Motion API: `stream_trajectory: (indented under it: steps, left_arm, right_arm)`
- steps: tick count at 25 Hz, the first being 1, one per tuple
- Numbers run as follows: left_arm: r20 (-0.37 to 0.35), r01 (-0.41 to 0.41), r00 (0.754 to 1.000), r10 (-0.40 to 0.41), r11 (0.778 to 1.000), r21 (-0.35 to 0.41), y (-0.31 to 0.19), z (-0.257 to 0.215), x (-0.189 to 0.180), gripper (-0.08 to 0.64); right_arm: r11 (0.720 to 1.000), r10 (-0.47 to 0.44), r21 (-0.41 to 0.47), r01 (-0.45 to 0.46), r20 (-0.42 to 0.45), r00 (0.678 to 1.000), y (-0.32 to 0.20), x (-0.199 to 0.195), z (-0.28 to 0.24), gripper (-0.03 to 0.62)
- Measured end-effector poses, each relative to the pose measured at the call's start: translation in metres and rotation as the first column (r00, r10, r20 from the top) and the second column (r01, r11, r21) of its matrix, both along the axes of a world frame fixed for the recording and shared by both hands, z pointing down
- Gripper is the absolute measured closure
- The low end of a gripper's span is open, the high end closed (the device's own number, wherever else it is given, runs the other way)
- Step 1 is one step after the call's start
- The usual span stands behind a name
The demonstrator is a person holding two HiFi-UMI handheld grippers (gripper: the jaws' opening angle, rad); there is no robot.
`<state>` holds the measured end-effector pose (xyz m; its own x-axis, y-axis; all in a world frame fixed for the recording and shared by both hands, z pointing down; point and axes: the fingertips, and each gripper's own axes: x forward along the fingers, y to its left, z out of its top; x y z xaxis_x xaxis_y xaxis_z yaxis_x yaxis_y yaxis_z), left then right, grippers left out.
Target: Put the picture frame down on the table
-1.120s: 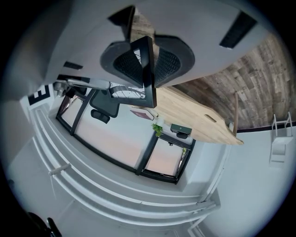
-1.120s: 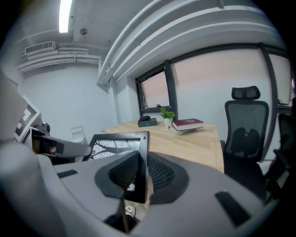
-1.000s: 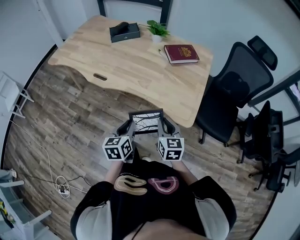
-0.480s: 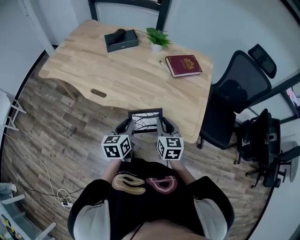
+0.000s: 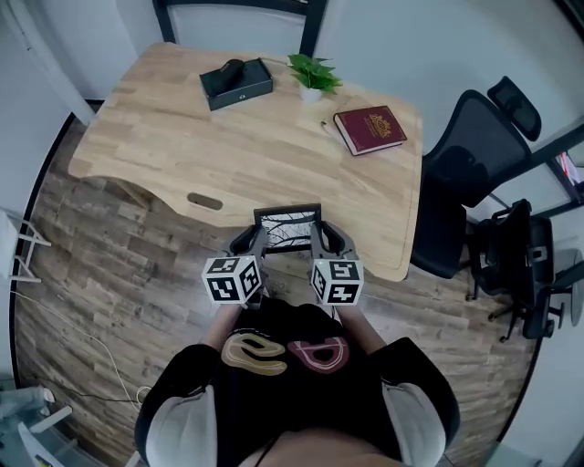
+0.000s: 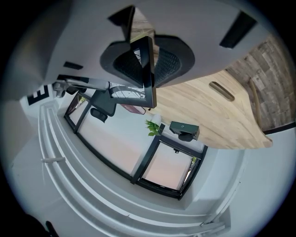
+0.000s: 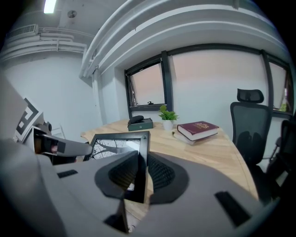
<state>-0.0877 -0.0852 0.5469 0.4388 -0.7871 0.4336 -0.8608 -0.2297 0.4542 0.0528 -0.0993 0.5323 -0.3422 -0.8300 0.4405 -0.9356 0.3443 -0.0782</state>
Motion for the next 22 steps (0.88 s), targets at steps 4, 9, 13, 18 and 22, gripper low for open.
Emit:
stream_trajectory:
  steps: [4,9,13,18,22]
  left_arm:
    - [0.01,-0.047,0.999,0.047,0.999,0.007,-0.021,-0.002,-0.014,0.476]
    - [0.01,-0.073,0.997,0.073,0.997,0.013,-0.036,-0.004,-0.016,0.476]
    - [0.006,-0.068,0.998,0.068,0.998,0.012,-0.049,-0.003,-0.017,0.476]
    - [0.013,-0.039,0.999,0.039,0.999,0.004,-0.076,-0.002,-0.022,0.476]
    - [0.017,-0.007,1.0,0.007,1.0,-0.007,-0.103,-0.003,-0.027,0.476]
  right_arm:
    - [0.999,0.036,0.0,-0.036,0.001,0.999,-0.012,-0.013,-0.001,0.517]
    - [0.998,0.065,0.006,-0.065,-0.013,0.998,-0.023,-0.016,-0.005,0.517]
    - [0.998,0.069,-0.004,-0.069,-0.016,0.998,-0.035,-0.016,-0.004,0.517]
    - [0.999,0.048,-0.009,-0.048,-0.025,0.999,-0.066,-0.022,-0.004,0.517]
    - [1.0,0.021,-0.003,-0.021,-0.036,0.999,-0.097,-0.027,-0.007,0.517]
